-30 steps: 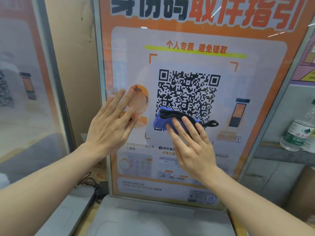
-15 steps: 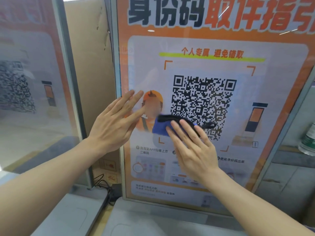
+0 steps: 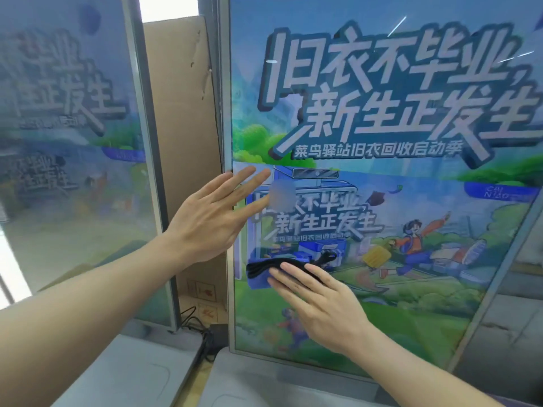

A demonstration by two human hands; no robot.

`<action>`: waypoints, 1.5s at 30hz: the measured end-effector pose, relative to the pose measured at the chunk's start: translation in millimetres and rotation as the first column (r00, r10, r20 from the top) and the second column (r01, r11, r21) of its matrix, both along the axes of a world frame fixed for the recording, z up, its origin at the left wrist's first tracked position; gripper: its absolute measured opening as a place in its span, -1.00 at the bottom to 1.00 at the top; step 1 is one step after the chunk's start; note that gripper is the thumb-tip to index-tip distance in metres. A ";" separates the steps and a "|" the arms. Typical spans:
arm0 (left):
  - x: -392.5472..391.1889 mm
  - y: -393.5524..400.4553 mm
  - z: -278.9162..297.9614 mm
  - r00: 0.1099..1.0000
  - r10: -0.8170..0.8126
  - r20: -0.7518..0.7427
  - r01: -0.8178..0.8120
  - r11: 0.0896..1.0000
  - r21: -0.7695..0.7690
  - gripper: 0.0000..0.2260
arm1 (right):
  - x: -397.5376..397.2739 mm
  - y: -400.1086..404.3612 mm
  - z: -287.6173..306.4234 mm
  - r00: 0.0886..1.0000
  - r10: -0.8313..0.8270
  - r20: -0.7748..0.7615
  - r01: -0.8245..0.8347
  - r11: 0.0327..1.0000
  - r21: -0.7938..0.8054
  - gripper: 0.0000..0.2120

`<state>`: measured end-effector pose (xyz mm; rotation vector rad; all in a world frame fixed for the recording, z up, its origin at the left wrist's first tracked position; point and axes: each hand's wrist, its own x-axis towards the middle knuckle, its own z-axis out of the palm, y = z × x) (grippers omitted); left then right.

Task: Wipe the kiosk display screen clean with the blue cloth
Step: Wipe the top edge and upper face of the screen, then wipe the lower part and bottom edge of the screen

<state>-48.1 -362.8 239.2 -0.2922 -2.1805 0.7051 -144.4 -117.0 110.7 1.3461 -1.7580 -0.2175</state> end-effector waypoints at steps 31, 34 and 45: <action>-7.2 -5.2 2.8 0.994 -0.101 -0.032 0.100 0.995 -0.029 -0.49 | 24.5 -46.0 4.5 0.990 -0.042 0.132 0.071 0.973 -0.220 -0.38; -10.5 2.6 -2.3 0.994 -0.098 -0.056 0.099 0.995 0.014 -0.50 | 31.9 -58.2 -10.1 0.992 -0.004 0.129 0.020 0.993 -0.121 -0.41; -10.9 28.3 -26.6 0.989 -0.058 -0.139 0.086 0.976 0.200 -0.50 | 10.7 21.1 -51.8 0.990 -0.042 0.138 0.042 0.999 0.008 -0.40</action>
